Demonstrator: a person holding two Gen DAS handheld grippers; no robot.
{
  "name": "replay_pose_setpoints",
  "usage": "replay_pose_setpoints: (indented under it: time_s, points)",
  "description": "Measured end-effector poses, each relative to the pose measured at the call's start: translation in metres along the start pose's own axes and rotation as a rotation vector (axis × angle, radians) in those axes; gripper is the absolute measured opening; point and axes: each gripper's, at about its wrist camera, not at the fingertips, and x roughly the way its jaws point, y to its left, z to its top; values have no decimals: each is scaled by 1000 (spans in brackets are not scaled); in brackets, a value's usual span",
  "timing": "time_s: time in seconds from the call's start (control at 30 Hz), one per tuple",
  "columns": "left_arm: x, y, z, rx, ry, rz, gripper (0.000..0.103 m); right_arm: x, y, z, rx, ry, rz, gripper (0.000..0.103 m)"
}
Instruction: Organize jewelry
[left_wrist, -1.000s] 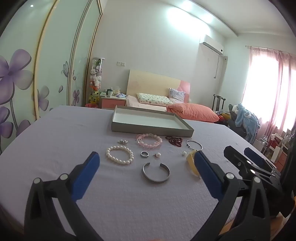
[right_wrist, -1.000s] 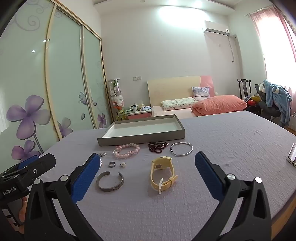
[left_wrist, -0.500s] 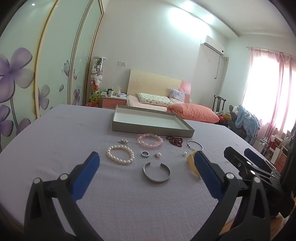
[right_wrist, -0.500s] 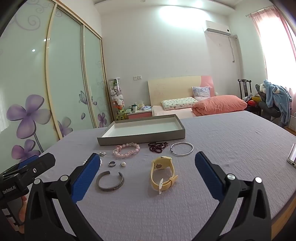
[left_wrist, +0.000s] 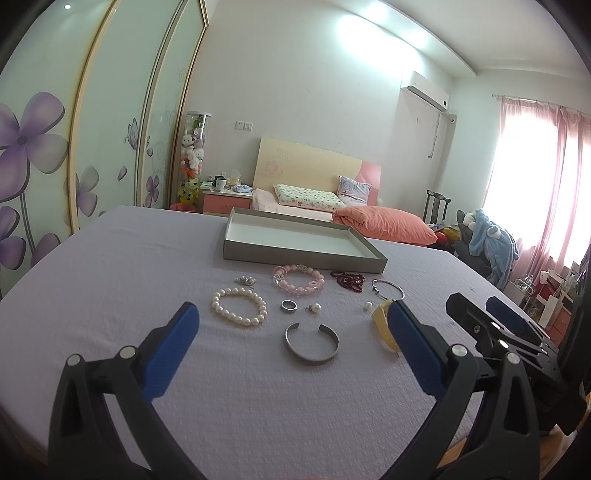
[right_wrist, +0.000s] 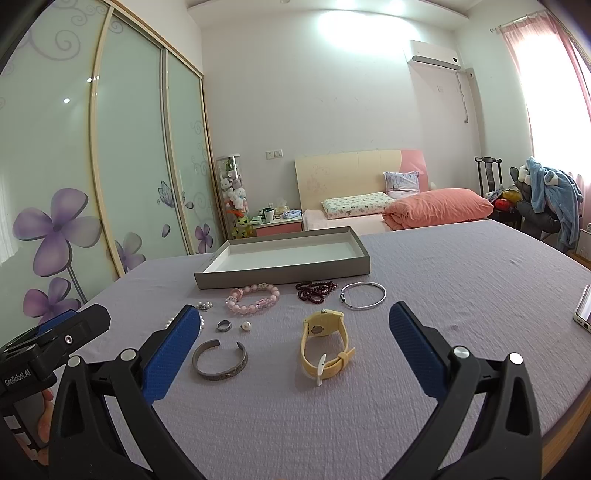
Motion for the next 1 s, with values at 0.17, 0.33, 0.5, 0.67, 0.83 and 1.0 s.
replay_pose_setpoints:
  time_s: [0.17,0.33,0.5,0.67,0.83,1.0]
  points:
    - [0,0,0,-3,0,0,99,0,0,0,-1,1,1,101]
    - [0,1,0,-3,0,1,99,0,0,0,0,1,0,101]
    - [0,1,-1,-5,0,0,99,1,0,0,0,1,0,101]
    - [0,2,-1,-6,0,0,99,1,-1,0,1,1,0,101]
    - [0,2,-1,-7,1,0,99,2,-1,0,0,1,0,101]
    - [1,2,0,-8,2,1,99,2,-2,0,1,2,0,101]
